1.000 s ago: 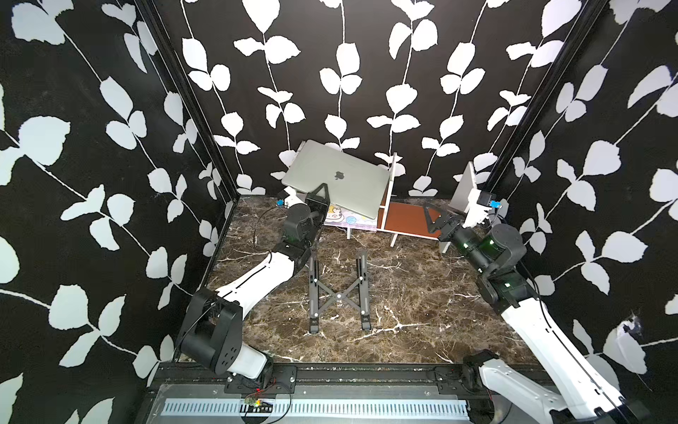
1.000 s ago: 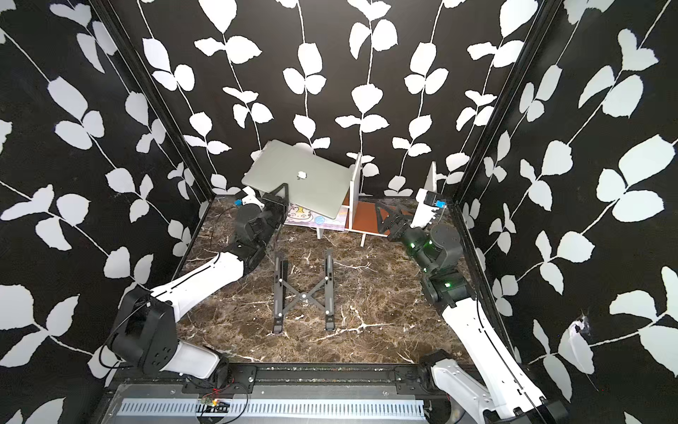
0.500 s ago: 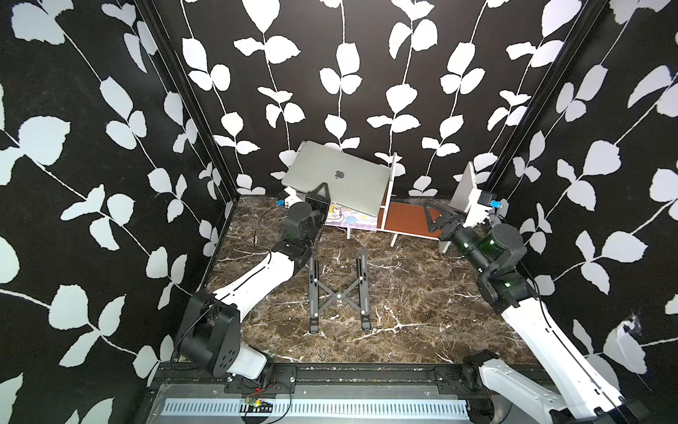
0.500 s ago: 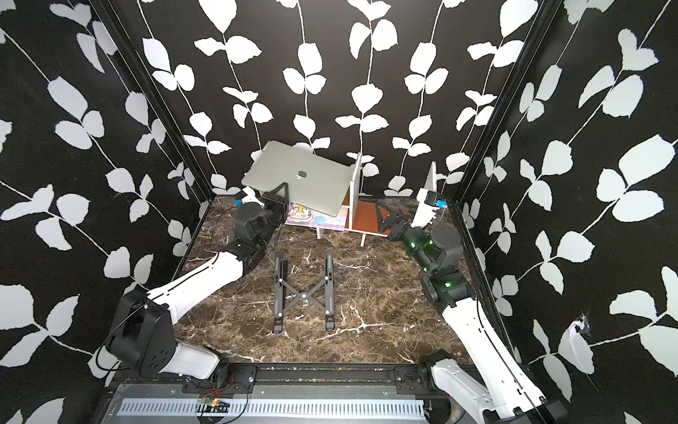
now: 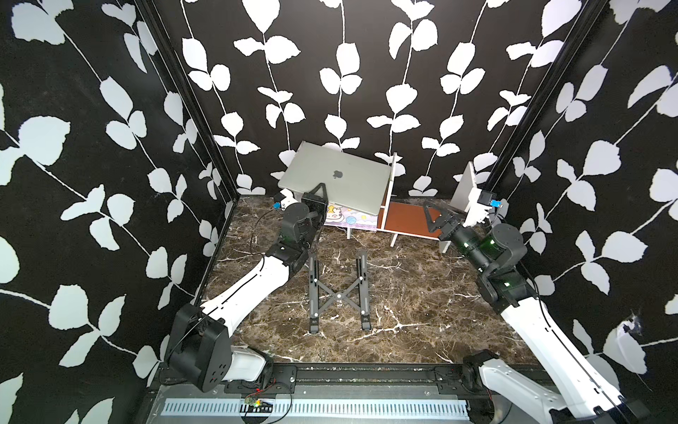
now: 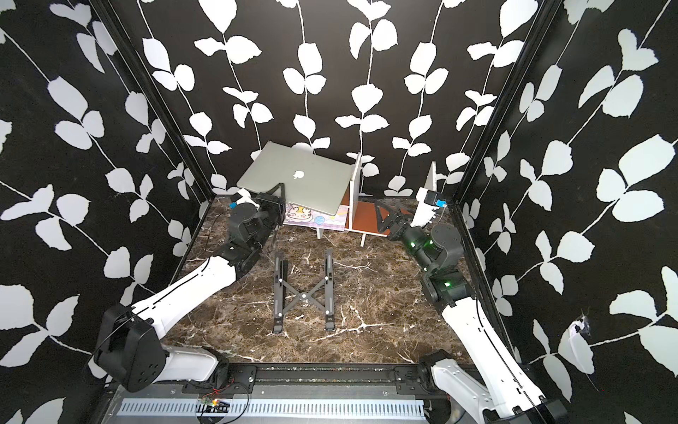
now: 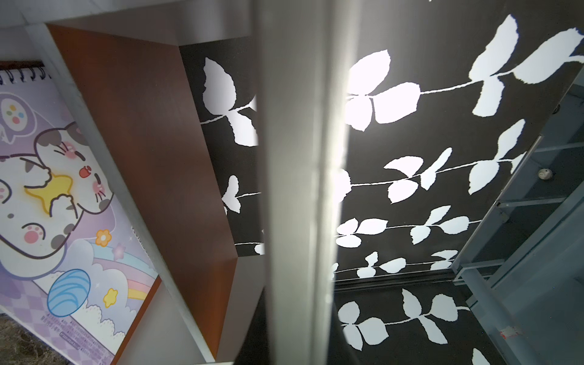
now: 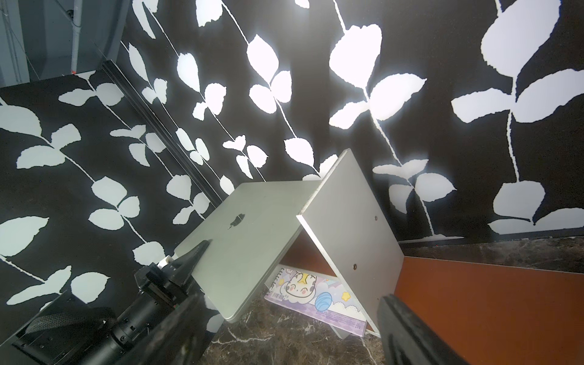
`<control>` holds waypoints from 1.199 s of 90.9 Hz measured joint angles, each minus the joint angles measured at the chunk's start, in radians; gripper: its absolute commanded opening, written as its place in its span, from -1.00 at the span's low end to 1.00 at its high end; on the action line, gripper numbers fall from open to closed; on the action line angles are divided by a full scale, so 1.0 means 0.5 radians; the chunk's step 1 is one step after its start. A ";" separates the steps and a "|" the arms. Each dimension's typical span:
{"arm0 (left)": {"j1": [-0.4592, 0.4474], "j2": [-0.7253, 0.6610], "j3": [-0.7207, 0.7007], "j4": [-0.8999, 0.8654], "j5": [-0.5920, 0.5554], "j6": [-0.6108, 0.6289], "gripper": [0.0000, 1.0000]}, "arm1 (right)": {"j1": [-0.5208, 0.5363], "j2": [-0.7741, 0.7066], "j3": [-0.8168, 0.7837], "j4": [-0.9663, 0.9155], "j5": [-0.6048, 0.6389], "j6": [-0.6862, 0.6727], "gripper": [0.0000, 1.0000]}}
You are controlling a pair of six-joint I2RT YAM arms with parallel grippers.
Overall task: Close the laptop lid and set it aside
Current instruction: Place the laptop on the shelf.
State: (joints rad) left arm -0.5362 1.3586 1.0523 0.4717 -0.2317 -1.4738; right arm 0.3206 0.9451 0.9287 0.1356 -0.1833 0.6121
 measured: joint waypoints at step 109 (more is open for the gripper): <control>-0.327 0.178 -0.115 0.298 -0.668 0.066 -1.00 | 0.000 -0.004 0.000 0.066 -0.005 0.043 0.72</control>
State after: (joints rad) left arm -0.6994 1.4475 0.9947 0.6205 -0.5655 -1.4406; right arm 0.3206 0.9432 0.9287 0.1688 -0.1856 0.6334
